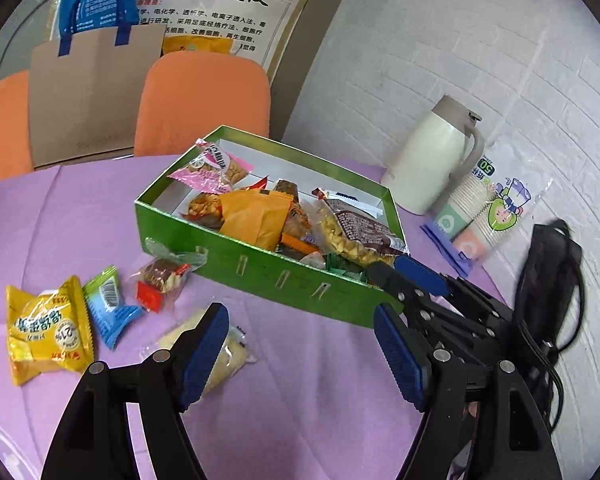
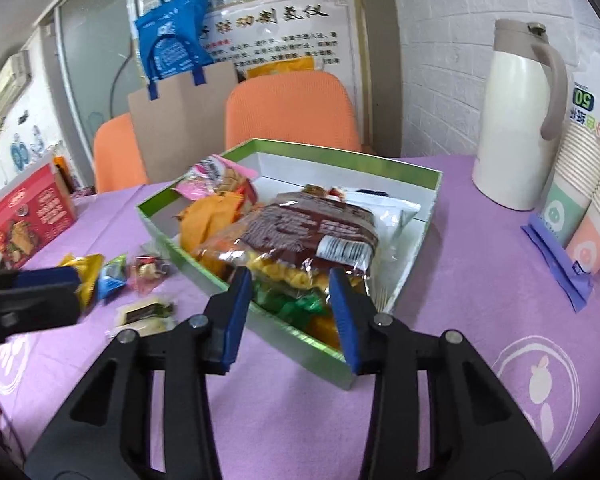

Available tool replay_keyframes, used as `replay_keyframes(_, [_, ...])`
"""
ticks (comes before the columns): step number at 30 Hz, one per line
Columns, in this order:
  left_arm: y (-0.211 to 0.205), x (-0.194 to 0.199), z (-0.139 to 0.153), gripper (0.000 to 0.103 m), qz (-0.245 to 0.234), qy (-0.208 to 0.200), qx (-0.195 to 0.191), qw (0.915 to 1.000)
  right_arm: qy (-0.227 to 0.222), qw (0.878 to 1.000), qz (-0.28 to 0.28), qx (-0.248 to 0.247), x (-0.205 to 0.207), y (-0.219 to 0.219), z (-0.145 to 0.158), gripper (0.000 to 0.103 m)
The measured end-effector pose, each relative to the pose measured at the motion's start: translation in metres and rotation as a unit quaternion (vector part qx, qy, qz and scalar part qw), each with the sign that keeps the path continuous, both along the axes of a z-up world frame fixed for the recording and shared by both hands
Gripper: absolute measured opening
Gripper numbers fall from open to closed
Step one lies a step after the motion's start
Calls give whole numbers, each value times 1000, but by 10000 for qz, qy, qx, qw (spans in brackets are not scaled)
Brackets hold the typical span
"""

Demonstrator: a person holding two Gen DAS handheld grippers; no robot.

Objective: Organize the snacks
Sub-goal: 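Grasp the white cracker packet with the right tool while the left tool moves toward the blue-green snack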

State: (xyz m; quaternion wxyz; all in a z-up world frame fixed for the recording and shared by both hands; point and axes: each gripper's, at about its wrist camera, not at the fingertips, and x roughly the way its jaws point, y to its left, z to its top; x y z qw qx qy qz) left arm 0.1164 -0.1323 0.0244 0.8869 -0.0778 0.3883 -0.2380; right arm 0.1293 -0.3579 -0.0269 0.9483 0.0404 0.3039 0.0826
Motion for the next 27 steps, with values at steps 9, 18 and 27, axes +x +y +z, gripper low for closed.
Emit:
replay_keyframes(9, [59, -32, -16, 79, 521, -20, -101, 9986, -281, 9979, 525, 250, -39, 18, 9, 88])
replay_keyframes(18, [110, -58, -52, 80, 1000, 318, -251, 9942, 85, 9899, 1409, 150, -57, 65, -11, 102])
replay_keyframes(27, [129, -63, -68, 80, 1059, 508, -335, 9925, 566, 9763, 2037, -466, -37, 117, -32, 102])
